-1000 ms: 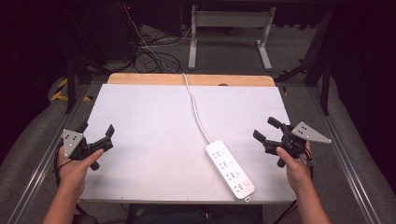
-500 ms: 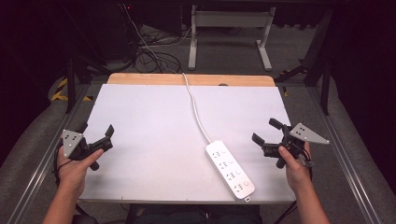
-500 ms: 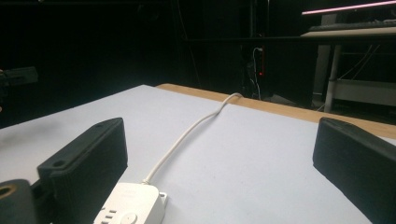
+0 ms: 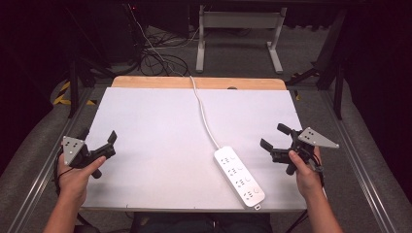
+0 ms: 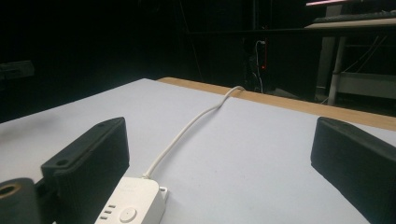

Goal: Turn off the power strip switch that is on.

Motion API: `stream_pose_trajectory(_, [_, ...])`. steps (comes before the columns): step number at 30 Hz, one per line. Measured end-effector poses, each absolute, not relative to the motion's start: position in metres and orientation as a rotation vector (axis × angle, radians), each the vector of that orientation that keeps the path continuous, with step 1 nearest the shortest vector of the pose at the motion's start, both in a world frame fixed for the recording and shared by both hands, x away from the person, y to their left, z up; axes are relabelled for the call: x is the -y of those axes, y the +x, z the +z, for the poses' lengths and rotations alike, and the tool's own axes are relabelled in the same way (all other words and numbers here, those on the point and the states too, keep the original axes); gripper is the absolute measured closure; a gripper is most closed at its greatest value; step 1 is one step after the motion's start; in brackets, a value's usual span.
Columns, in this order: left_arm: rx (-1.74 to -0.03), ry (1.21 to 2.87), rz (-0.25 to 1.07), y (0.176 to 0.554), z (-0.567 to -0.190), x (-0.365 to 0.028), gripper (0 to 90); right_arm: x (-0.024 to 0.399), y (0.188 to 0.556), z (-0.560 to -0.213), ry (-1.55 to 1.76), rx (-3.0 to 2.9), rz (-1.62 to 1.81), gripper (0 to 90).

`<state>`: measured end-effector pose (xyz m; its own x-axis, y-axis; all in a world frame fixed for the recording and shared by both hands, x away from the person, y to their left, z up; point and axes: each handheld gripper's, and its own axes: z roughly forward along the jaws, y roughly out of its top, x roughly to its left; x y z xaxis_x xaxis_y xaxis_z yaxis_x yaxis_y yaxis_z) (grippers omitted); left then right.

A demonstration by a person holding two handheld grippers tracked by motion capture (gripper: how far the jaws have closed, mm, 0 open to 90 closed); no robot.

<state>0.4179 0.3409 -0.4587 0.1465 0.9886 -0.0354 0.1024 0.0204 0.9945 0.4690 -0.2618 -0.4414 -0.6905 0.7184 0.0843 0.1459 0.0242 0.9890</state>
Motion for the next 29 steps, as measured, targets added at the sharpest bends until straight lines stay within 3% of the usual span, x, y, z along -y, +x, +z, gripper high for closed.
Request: stream_pose_trajectory(29, [-1.197, 1.318, 1.026, 0.4152, -0.4587, -0.3430, 5.8, 0.2605, 0.4735, -0.4444, 0.894, -1.883, 1.715, 6.4])
